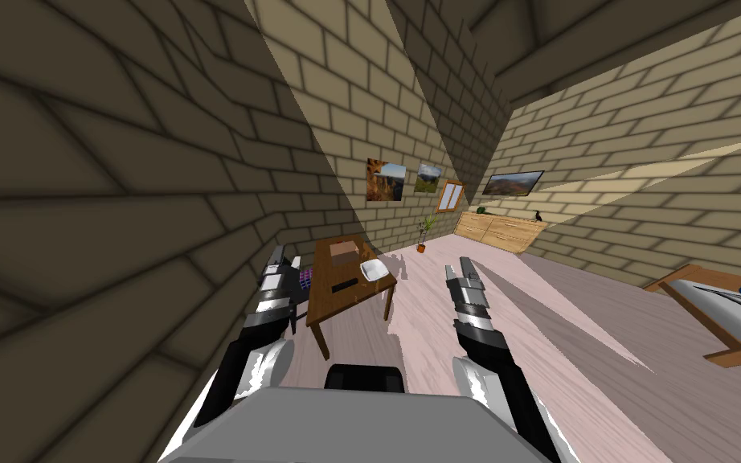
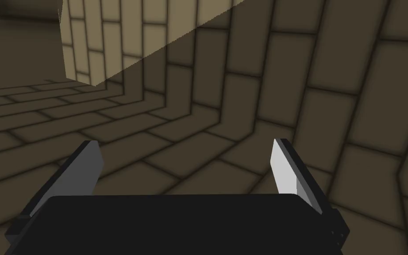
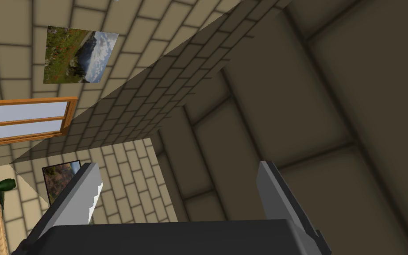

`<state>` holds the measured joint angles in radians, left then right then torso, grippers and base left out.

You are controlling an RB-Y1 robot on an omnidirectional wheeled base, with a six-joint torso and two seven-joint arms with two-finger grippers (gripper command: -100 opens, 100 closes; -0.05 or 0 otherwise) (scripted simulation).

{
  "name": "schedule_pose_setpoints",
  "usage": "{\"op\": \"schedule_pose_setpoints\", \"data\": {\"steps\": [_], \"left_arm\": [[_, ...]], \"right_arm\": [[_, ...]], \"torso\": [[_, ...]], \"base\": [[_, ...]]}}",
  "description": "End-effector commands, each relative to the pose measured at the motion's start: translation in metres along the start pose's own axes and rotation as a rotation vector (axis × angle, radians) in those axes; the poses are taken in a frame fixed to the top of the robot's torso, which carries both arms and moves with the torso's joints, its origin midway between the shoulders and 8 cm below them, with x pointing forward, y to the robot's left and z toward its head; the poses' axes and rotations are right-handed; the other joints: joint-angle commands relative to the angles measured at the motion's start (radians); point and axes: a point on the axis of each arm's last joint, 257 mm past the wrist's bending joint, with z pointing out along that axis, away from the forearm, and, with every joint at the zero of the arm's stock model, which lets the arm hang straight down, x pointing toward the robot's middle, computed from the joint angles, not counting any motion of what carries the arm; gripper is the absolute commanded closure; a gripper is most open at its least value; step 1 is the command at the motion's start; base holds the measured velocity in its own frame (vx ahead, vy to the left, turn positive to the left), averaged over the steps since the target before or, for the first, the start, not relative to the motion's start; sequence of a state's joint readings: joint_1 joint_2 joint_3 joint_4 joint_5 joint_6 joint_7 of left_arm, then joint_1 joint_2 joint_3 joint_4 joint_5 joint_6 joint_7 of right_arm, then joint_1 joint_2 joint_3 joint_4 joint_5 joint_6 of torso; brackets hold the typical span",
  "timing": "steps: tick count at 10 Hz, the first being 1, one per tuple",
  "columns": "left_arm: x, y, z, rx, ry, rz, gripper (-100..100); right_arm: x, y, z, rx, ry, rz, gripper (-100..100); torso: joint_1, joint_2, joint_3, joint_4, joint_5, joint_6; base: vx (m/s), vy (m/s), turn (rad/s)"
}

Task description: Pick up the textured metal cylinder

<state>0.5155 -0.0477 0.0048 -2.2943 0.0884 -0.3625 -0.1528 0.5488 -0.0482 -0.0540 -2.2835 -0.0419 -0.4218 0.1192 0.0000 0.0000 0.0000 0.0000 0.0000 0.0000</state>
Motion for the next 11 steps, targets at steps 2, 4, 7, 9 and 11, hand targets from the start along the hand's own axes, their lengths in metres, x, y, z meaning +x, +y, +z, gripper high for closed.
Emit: {"op": "schedule_pose_setpoints", "data": {"steps": [2,4,7,9,11], "left_arm": [[0.003,0.012,0.0,-0.027,0.048,0.026,-100],[0.001,0.029,-0.001,-0.069,0.084,0.05,-100],[-0.009,0.067,-0.005,-0.165,0.111,0.079,-100],[-0.022,0.097,-0.009,-0.244,0.108,0.09,-100],[-0.038,0.128,-0.015,-0.33,0.091,0.096,-100]], "right_arm": [[0.0,0.0,0.0,0.0,0.0,0.0,0],[0.0,0.0,0.0,0.0,0.0,0.0,0],[0.0,0.0,0.0,0.0,0.0,0.0,0],[0.0,0.0,0.0,0.0,0.0,0.0,0],[0.0,0.0,0.0,0.0,0.0,0.0,0]], "torso": [[-0.001,0.0,0.0,0.0,0.0,0.0],[-0.003,-0.001,0.0,0.0,-0.001,0.0],[-0.004,-0.002,-0.001,0.0,-0.001,0.0],[-0.006,-0.002,-0.001,-0.001,-0.001,0.0],[-0.006,-0.003,-0.002,-0.001,-0.001,0.0]], "base": [[0.009,-0.025,-0.025],[0.013,-0.048,-0.032],[0.027,-0.066,-0.052],[0.026,-0.098,-0.061],[0.044,-0.094,-0.061]]}}
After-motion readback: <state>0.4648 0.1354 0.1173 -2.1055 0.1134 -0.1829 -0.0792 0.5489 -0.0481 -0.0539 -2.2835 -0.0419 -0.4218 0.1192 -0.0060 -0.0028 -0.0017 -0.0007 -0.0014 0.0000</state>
